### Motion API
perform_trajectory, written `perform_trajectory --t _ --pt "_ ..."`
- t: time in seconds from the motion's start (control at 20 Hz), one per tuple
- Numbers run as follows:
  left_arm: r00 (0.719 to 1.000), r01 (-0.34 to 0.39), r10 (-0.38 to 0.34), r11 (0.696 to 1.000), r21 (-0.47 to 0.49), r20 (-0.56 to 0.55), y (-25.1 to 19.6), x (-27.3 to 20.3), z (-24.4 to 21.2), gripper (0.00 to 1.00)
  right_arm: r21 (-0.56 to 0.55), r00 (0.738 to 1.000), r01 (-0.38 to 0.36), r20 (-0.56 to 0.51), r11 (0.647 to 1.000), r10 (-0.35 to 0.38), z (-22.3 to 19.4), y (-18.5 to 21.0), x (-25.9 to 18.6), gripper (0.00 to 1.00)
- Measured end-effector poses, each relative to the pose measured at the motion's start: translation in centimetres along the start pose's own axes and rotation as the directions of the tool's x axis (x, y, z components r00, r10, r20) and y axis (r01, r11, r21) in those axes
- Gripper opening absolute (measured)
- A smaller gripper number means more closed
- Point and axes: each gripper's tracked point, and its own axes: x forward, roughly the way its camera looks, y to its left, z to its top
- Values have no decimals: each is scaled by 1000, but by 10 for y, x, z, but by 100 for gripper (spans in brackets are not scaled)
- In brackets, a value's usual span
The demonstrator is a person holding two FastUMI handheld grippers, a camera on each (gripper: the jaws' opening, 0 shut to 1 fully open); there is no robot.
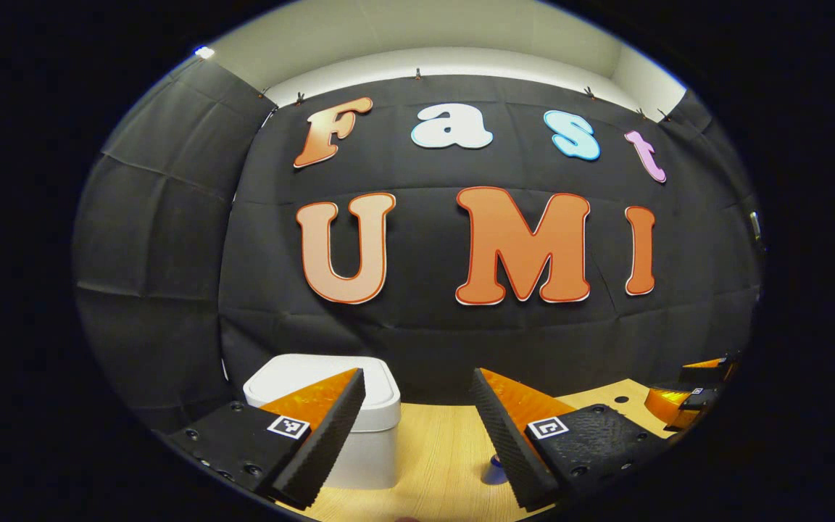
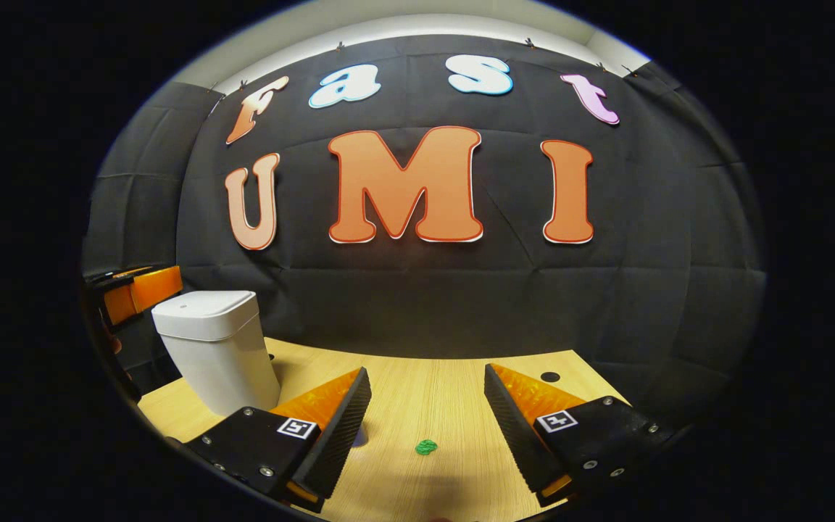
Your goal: Press the lid of the desktop garbage bin to open it, pick up the crumpled paper on the desktop and throw it into the bin, then pick up the pop can on the desktop and drop it into the bin, and finally close the garbage bin lid.
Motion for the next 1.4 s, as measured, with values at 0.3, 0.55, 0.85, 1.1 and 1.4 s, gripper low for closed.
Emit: perform_trajectory --t 0.3,0.55,0.85,1.1,1.4 --pt "999 34 -33 999 13 -29 -13 -4 -12 94 -2 1000 -8 -3 1000 8 0 4 -3 94" --pt "997 73 -72 997 10 -29 -28 -4 -13 94 -1 1000 -4 -1 1000 4 1 3 -3 94" --pt "995 89 -89 996 10 -37 -37 -5 -16 94 -4 1000 -4 4 1000 4 3 1 -3 94" --pt "994 105 -105 994 13 -32 -45 -6 -16 94 -7 1000 -12 8 1000 12 4 2 -3 94" --pt "997 76 -78 993 89 21 -28 2 9 93 -16 1000 -14 14 1000 14 7 2 -5 94"
